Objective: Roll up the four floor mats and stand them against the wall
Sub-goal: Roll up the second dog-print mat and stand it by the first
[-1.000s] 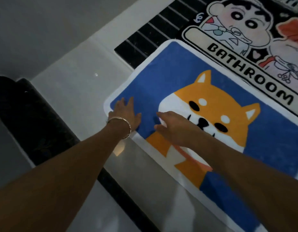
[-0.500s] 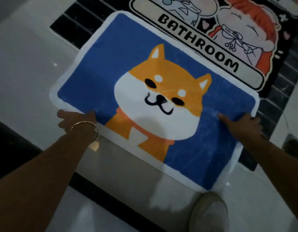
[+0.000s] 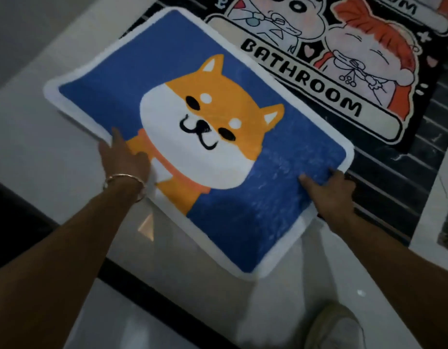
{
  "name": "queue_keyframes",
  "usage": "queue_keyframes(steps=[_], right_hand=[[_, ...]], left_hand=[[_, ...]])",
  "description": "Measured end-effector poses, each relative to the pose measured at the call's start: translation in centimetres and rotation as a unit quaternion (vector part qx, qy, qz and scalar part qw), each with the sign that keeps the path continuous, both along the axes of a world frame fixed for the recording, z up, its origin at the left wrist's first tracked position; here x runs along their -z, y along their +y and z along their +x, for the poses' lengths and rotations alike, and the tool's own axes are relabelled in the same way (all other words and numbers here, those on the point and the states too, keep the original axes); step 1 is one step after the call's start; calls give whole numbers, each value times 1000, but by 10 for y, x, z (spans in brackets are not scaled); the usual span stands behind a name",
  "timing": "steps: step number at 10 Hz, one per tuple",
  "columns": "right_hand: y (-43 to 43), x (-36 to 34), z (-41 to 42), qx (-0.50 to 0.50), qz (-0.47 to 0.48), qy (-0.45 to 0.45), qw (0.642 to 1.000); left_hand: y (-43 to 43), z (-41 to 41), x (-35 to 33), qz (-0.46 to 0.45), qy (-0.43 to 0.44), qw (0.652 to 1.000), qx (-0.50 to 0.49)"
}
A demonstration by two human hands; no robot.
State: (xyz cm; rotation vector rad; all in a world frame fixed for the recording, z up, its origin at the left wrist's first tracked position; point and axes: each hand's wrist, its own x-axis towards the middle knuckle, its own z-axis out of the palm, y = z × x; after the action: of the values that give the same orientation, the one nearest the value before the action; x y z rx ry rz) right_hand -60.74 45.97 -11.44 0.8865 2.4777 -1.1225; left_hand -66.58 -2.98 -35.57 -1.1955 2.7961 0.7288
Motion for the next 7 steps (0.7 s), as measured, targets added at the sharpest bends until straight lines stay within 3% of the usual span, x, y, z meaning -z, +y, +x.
queue_keyframes(steps=[1, 2, 3, 4, 5, 6, 7], right_hand=[[-55, 1, -1, -79, -21, 14, 997], [-108, -1, 4, -207, -49, -1, 977], [-150, -8, 6, -407, 74, -37, 910], [-181, -21, -15, -555, 149, -47, 817], [-199, -39, -48, -651, 188, -90, 730], [-199, -56, -75, -705, 222, -102, 666], [-180, -61, -83, -749, 252, -106, 604]], left_hand=[[155, 57, -254, 6, -113, 986, 123], [166, 77, -252, 120, -182, 943, 250], [175, 95, -244, 78, -243, 904, 344], [176, 114, -243, 29, -295, 883, 363], [169, 133, -240, 26, -322, 892, 317], [159, 145, -240, 46, -310, 916, 251], [165, 149, -247, -10, -285, 906, 312]])
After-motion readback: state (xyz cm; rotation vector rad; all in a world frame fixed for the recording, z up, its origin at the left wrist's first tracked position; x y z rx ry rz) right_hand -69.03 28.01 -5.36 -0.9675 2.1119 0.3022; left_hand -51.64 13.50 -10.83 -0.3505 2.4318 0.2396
